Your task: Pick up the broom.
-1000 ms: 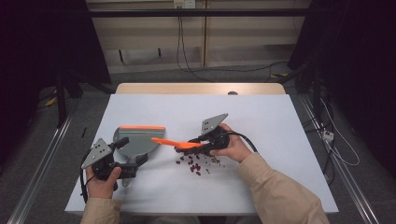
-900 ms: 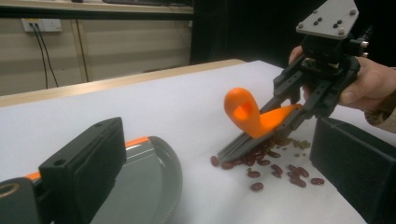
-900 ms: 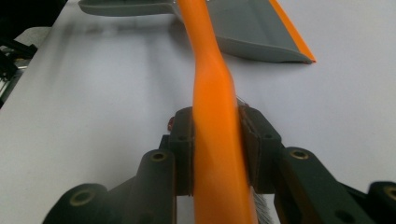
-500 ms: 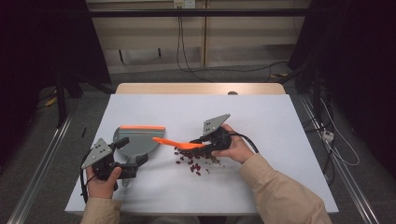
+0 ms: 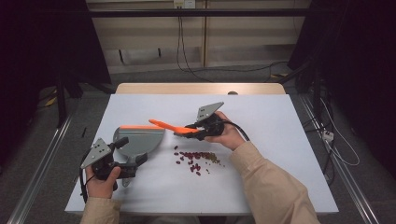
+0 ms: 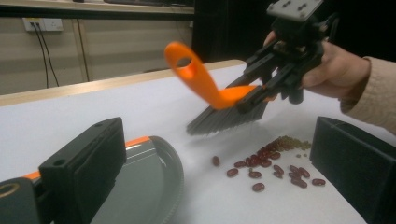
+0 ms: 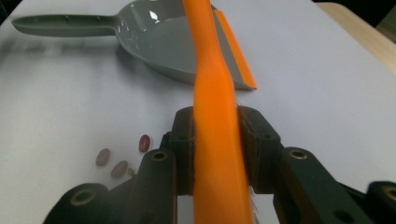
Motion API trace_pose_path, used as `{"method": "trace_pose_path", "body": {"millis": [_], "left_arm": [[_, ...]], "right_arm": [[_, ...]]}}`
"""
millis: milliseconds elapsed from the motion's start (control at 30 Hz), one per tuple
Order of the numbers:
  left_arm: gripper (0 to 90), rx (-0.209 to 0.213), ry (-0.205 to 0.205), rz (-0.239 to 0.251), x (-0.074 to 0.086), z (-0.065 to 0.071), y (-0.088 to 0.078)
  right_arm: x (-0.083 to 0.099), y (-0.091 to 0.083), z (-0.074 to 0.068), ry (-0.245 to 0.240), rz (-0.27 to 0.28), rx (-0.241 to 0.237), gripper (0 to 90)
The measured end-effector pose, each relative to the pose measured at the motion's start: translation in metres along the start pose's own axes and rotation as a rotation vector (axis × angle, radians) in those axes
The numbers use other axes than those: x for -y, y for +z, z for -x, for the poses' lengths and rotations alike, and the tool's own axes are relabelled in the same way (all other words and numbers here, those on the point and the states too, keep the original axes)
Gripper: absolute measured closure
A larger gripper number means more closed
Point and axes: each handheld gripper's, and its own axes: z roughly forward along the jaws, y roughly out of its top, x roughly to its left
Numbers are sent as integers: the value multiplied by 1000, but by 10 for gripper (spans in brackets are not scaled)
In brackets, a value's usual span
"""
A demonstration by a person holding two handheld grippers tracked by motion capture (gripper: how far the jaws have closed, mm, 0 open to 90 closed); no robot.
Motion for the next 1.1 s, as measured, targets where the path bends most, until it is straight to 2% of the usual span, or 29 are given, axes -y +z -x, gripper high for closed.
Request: {"method": "trace_pose_path", "body": {"millis": [67,133,267,333,433,667,767,867,933,1100], "left_arm": [[36,-5,-2,0,0,-1,-2],[34,-11,-5,5,0,-3,-5],[32,-26,-12,13,-1,-5,-8],[32,-21,-9,12,-1,-5,-7],[32,-19,-6,14,-1,-4,-7],[32,-25,-14,14,-1,-5,-6],[32,-24,-9,15,-1,-5,-6],[32,-22,-7,13,-1,-5,-5],[32,-20,-8,13,-1,-5,-4],[32,-17,-6,8,-1,-5,-3]], "right_arm": [[3,7,0,11,-11,-22,693],[3,9,-5,-1,-23,-46,692],[1,7,-13,-13,-47,-75,692],[1,6,-18,-12,-46,-106,692],[2,4,-26,-34,-59,-110,691],[6,-7,-31,-18,-47,-130,692],[6,-9,-33,-17,-45,-122,693],[5,-13,-29,0,-20,-85,693],[4,-18,-25,31,10,-67,693],[-2,-33,-24,139,47,30,693]]}}
